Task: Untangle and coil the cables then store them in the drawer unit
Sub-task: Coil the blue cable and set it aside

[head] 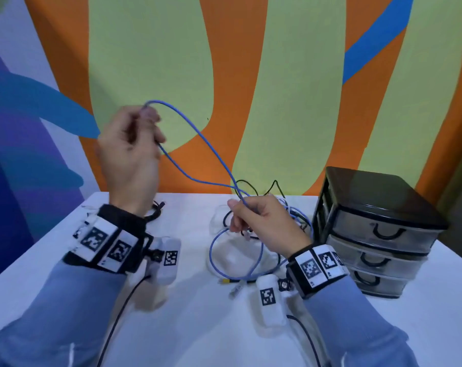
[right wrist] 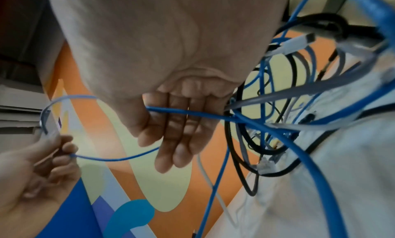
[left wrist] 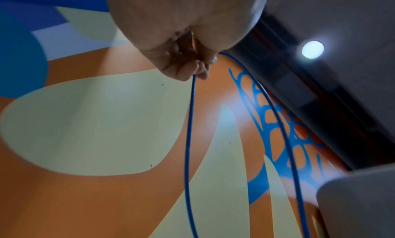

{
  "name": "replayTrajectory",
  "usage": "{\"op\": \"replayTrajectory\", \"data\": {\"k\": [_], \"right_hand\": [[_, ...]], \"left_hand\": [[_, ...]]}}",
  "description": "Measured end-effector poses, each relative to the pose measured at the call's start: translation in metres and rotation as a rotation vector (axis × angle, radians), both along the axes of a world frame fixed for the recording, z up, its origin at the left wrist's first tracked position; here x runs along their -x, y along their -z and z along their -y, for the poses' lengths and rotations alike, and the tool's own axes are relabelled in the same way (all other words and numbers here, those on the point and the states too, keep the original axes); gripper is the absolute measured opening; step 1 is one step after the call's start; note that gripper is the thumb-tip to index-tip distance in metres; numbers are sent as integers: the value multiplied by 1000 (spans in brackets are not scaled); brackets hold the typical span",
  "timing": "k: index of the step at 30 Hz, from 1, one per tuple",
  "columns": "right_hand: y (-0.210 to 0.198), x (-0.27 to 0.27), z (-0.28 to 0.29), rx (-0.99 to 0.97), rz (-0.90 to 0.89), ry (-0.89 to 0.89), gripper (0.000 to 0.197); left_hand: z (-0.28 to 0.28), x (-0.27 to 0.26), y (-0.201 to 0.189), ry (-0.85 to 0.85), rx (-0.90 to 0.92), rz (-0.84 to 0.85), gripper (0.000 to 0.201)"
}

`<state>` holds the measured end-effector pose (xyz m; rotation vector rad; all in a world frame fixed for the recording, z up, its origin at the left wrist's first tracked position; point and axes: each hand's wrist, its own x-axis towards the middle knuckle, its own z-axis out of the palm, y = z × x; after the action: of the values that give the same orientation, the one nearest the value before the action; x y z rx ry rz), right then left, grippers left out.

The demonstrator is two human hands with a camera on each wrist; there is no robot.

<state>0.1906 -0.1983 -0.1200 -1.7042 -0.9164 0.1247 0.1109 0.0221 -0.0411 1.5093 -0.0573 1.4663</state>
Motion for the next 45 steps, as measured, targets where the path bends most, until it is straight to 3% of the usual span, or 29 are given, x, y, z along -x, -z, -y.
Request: {"op": "replayTrajectory", "data": {"k": [7,10,13,14,15,17,20,23,26,29,33,37,41,45], "right_hand": [[-5,2,-1,-137,-44,-8,30],[-13,4,4,-254,55,94,24],[-20,5,10,-335,49,155,24],[-21,6,9,-346,32,150,24],[-21,8,8,-349,14,136,25],[-22,11,5,-343,-17,104,25],[-23,14,4,-305,-15,69,24],[-23,19,3,-273,3,8,21],[-23,21,1,-305,-47,-49,20],[-26,20,5,-314,-99,-63,25],[-26,18,12,-233,-93,-120,33],[-23,19,11,-66,-23,-151,40],[-17,13,6,106,152,34,48],[-11,-1,12,197,286,197,41]], "left_hand": [[-51,7,15,-134,350,118,18],[-70,9,24,-219,345,-49,18],[-60,8,35,-177,152,-489,10],[-52,7,38,-201,59,-617,16],[-42,6,38,-225,-57,-697,36],[-15,10,29,-169,-281,-674,71],[24,22,19,-156,-611,-501,89],[49,27,21,-249,-881,-433,75],[50,17,33,-172,-1031,-373,46],[44,10,42,10,-963,-398,31],[46,12,37,4,-857,-317,12],[50,19,28,-55,-687,-155,10],[52,29,19,-72,-347,24,10],[25,30,9,-181,-59,221,13]]}}
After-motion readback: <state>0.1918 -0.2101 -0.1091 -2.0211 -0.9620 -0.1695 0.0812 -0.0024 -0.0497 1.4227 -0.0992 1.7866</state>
